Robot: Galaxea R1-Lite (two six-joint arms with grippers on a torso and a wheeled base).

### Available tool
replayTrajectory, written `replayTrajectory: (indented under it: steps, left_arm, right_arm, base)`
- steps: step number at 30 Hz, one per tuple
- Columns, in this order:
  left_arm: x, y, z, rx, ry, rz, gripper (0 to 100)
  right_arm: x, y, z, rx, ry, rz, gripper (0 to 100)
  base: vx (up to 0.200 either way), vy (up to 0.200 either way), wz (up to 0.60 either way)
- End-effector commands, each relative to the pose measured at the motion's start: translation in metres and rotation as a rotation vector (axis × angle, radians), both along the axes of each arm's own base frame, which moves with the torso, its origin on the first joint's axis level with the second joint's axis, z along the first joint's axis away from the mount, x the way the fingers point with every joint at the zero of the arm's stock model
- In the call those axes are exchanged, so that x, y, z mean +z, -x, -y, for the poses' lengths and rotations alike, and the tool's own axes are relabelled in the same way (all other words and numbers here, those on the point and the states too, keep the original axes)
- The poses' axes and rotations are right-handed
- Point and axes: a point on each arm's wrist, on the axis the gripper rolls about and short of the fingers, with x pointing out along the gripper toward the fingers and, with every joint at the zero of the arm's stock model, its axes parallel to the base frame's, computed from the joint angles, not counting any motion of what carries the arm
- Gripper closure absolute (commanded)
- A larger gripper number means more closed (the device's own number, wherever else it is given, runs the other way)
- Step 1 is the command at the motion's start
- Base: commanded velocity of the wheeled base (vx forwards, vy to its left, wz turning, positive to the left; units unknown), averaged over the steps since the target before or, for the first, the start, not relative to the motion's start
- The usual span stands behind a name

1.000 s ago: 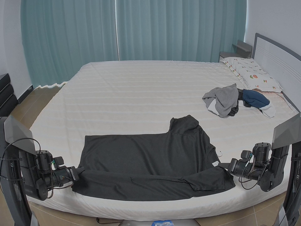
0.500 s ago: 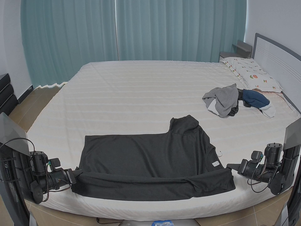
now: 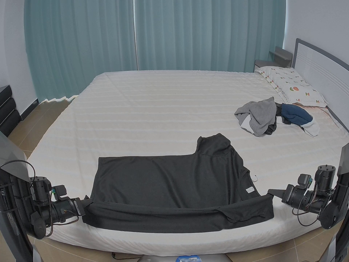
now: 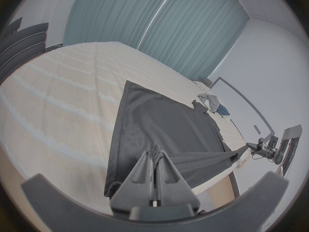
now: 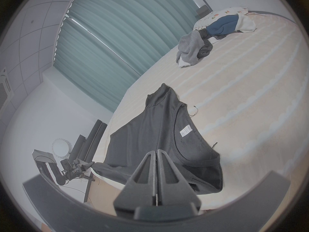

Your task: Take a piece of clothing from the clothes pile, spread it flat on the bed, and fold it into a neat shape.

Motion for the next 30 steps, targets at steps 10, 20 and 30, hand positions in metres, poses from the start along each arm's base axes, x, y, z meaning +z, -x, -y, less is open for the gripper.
replayTrajectory:
  steps: [10, 20, 30]
  left_arm:
    - [0.011, 0.004, -0.002, 0.004, -0.021, 0.052, 100]
    - [0.013, 0.007, -0.002, -0.001, -0.031, 0.033, 100]
    - [0.016, 0.022, -0.001, -0.077, -0.13, -0.032, 100]
  right_arm:
    - [0.013, 0.008, 0.001, -0.006, 0.0, 0.047, 100]
    - [0.019, 0.021, 0.001, 0.015, 0.046, 0.004, 100]
    - [0.011, 0.028, 0.009, 0.022, 0.135, -0.055, 100]
  base:
    - [0.0, 0.0, 0.0]
    - [0.0, 0.0, 0.0]
    - [0.0, 0.0, 0.0]
